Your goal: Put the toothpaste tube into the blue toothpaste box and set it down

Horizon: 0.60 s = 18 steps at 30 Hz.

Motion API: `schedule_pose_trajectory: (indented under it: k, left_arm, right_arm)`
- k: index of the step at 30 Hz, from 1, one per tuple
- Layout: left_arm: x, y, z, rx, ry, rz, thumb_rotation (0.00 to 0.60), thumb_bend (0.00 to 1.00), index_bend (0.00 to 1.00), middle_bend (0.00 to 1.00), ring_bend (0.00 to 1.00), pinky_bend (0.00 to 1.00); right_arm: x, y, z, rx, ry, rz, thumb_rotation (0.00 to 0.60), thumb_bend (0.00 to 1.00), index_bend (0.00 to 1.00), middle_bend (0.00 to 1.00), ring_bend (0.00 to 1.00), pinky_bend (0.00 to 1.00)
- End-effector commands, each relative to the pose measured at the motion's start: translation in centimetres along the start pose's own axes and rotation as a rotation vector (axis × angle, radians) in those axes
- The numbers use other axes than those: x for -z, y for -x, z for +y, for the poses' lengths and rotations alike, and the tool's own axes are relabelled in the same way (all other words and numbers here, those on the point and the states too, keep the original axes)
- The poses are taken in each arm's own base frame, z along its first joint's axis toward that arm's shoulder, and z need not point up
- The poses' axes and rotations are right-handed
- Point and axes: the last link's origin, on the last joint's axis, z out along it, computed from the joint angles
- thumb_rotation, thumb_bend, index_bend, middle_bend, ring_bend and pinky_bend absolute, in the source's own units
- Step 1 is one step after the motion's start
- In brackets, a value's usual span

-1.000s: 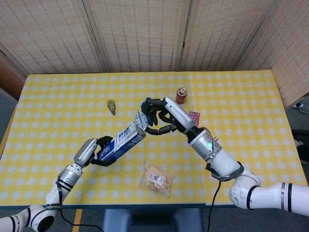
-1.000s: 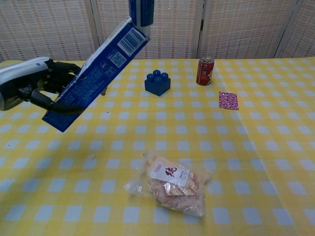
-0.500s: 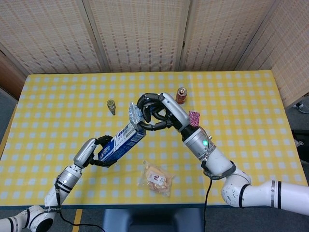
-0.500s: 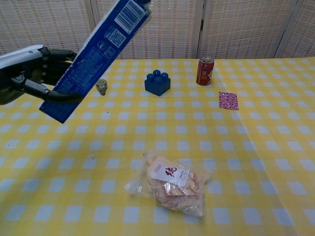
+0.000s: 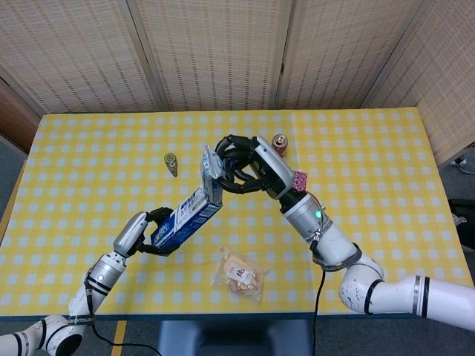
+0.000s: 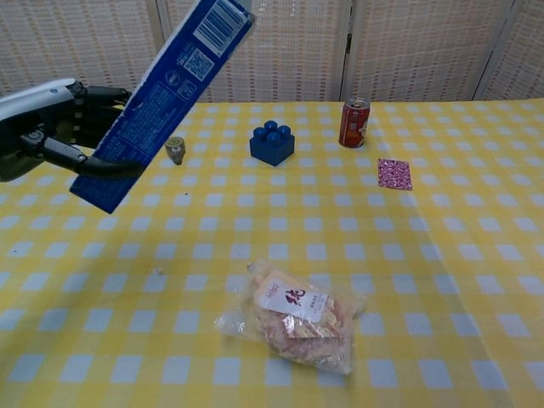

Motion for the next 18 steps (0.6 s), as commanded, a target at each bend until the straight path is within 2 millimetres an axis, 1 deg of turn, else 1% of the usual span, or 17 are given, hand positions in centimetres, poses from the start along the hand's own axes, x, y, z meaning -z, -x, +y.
schedule_pose_trajectory:
  k: [1, 11, 15, 18]
  left_arm:
    - [-0.1, 0.1, 0.0, 0.006, 0.002, -0.001, 0.600, 0.22, 0.45, 0.73, 0.56, 0.60]
    - [0.0, 0.7, 1.4, 0.068, 0.063, 0.006, 0.600, 0.22, 0.45, 0.74, 0.56, 0.60]
    - [0.1, 1.7, 1.7, 0.075, 0.085, 0.022, 0.600, 0.22, 0.45, 0.74, 0.56, 0.60]
    - [-0.1, 2.1, 1.7, 0.078, 0.090, 0.022, 0.600, 0.22, 0.45, 0.74, 0.56, 0.60]
  right_arm:
    - [0.2, -0.3, -0.4, -0.010, -0.016, 0.004, 0.600, 0.77, 0.89, 0.68, 0.68, 0.99]
    - [0.4, -0.8, 0.3, -0.077, -0.041, 0.003, 0.600, 0.77, 0.89, 0.68, 0.68, 0.99]
    - [0.3, -0.8, 0.7, -0.115, -0.056, 0.000, 0.600, 0.77, 0.89, 0.68, 0.68, 0.99]
    - [0.3, -0.7, 1.0, -0.139, -0.062, -0.001, 0.600, 0.77, 0.89, 0.68, 0.68, 0.99]
